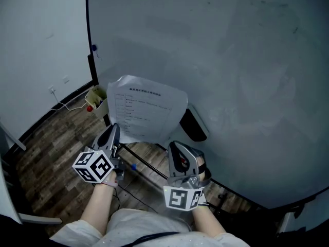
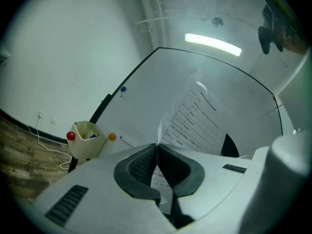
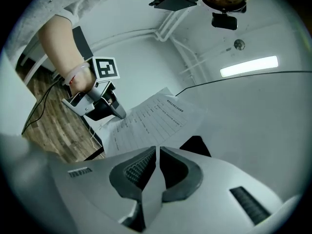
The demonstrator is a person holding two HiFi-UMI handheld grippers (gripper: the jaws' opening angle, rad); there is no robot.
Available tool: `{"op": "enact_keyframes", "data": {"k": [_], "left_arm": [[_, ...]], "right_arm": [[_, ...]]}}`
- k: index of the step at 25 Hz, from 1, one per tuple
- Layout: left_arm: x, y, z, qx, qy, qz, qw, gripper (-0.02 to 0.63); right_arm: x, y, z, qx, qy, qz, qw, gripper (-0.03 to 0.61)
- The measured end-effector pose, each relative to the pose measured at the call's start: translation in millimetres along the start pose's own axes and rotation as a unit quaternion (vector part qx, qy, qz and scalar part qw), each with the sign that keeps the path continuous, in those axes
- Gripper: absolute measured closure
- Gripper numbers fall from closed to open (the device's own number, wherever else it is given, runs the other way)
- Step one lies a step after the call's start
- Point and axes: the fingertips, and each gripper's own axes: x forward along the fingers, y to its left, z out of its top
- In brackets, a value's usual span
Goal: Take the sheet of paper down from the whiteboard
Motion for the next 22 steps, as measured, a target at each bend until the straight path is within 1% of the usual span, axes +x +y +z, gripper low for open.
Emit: {"op": "enact_keyframes", "data": {"k": [5, 9, 22], "left_arm": [[-4.0, -0.6, -5.2, -0.004, 0.009, 0.002, 1.0000, 0.595], [-12.0, -5.0, -8.7, -0.009, 0.007, 0.003, 0.9999, 0.595], [-33.7, -17.7, -24.1, -0.031, 0.008, 0.018, 0.9993, 0.595]], "right_arm": [[4.5, 9.8, -7.0, 0.046, 0.012, 0.026, 0.999, 0.549], [0.9, 15.6, -13.4, 0.074, 0.022, 0.043, 0.996, 0.552], [-13.4, 27.0, -20.1, 0.111, 0.030, 0.093, 0.989, 0.557]]}}
